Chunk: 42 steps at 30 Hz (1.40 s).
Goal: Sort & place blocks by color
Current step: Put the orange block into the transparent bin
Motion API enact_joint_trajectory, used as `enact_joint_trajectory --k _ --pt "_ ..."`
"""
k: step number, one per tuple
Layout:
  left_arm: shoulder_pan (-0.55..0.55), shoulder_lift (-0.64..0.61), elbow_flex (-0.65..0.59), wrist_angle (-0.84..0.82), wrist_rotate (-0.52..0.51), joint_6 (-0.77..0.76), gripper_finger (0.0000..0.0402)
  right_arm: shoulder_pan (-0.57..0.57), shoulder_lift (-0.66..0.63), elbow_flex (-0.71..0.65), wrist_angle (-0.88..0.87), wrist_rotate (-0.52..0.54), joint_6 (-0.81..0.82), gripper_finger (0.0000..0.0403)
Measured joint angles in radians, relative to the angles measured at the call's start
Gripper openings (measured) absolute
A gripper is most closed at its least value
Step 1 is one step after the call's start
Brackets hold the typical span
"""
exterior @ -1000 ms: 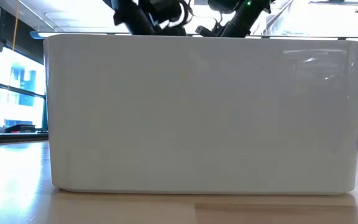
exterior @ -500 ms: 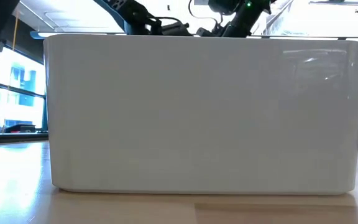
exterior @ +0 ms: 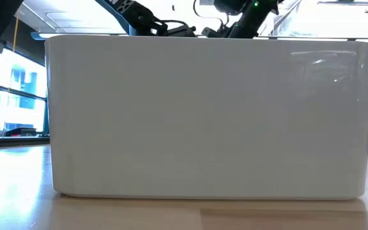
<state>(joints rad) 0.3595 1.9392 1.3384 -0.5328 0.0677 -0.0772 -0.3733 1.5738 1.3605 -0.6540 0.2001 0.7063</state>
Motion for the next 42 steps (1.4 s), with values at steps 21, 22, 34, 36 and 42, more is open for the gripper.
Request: enact_joint_trajectory --k 21,22,34,36,42 --pt "0.001 -0.006 0.0 -0.022 -0.027 0.036 0.0192 0.0 0.0 0.0 -0.001 0.005 0.0 0.0156" --pt "0.002 -0.009 0.001 -0.031 -0.027 0.036 0.0192 0.0 0.0 0.0 -0.001 0.006 0.0 0.0156" --pt "0.013 -0.01 0.183 -0.336 -0.064 0.142 0.0193 0.001 -0.001 0.001 -0.002 0.006 0.012 0.0156" --pt "0.013 -0.01 0.21 -0.386 -0.079 0.154 0.0193 0.001 -0.001 0.002 -0.003 0.006 0.011 0.0156" --pt "0.013 -0.082 0.229 -0.446 -0.102 0.16 0.0193 0.001 0.001 0.001 -0.035 0.007 0.008 0.0156"
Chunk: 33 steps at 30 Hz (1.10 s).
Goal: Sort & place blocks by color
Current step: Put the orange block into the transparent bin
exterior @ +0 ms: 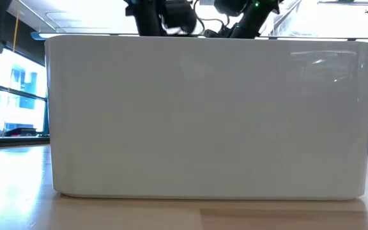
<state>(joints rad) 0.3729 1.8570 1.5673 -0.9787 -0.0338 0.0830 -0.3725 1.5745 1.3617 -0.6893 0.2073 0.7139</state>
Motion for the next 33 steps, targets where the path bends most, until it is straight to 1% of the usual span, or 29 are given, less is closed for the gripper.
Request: enact_joint_trajectory --k 4,8,12,18,23,29,33 --pt "-0.001 -0.08 0.0 -0.023 -0.004 -0.009 0.0193 0.0 0.0 0.0 -0.039 0.001 0.002 0.0156" --pt "-0.007 -0.16 0.0 -0.039 -0.004 -0.081 0.0193 0.0 0.0 0.0 -0.062 -0.005 0.003 0.0156" --pt "-0.022 -0.225 -0.001 -0.1 -0.004 -0.143 0.0193 0.0 0.0 -0.001 -0.057 -0.037 -0.001 0.0156" --pt "-0.056 -0.314 -0.002 -0.243 -0.004 -0.232 0.0193 0.0 0.0 -0.001 -0.055 -0.112 -0.039 0.0156" --pt "-0.098 -0.385 -0.002 -0.3 -0.005 -0.343 0.0193 0.0 0.0 -0.001 -0.055 -0.138 -0.068 0.0156" --pt "-0.169 -0.451 -0.002 -0.366 -0.005 -0.48 0.0193 0.0 0.0 -0.001 -0.055 -0.139 -0.095 0.0156" --pt "-0.23 -0.478 -0.002 -0.419 -0.021 -0.612 0.0193 0.0 0.0 -0.001 -0.055 -0.151 -0.125 0.0156"
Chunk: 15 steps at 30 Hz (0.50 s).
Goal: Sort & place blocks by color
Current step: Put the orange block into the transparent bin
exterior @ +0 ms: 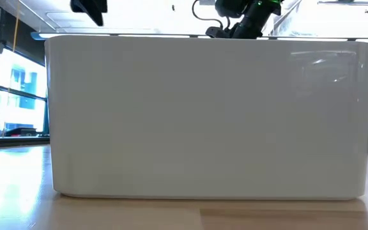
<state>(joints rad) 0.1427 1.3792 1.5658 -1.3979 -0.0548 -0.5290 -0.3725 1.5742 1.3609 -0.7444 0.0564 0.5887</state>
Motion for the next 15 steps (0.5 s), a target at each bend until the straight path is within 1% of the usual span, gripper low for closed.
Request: enact_joint_trajectory --k 4,11,15 --pt "-0.079 -0.02 0.0 -0.04 -0.042 -0.107 0.0193 0.0 0.0 0.0 0.0 -0.008 -0.021 0.0156" --pt "-0.229 -0.023 0.0 -0.115 -0.066 -0.305 0.0193 0.0 0.0 0.0 0.0 -0.012 -0.05 0.0156" --pt "-0.324 -0.023 0.0 -0.125 -0.093 -0.447 0.0193 0.0 0.0 0.0 0.0 -0.015 -0.066 0.0156"
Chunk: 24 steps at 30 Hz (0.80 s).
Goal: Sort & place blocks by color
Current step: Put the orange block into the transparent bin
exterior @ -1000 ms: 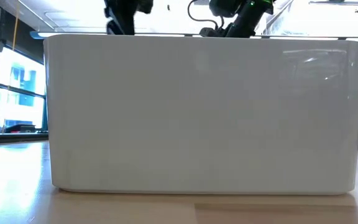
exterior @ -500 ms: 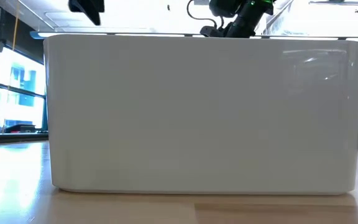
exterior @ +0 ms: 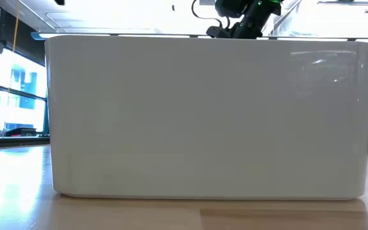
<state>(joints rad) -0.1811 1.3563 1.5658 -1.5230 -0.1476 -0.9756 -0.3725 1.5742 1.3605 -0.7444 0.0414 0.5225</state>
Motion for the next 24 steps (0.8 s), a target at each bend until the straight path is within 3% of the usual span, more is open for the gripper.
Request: enact_joint_trajectory --k 11,24 --pt "-0.25 0.004 0.0 -0.003 -0.054 -0.335 0.0193 0.0 0.0 0.0 0.0 -0.037 -0.034 0.0156" --pt "-0.426 0.044 -0.001 0.001 -0.039 -0.546 0.0193 0.0 -0.001 0.0 0.0 -0.047 -0.06 0.0156"
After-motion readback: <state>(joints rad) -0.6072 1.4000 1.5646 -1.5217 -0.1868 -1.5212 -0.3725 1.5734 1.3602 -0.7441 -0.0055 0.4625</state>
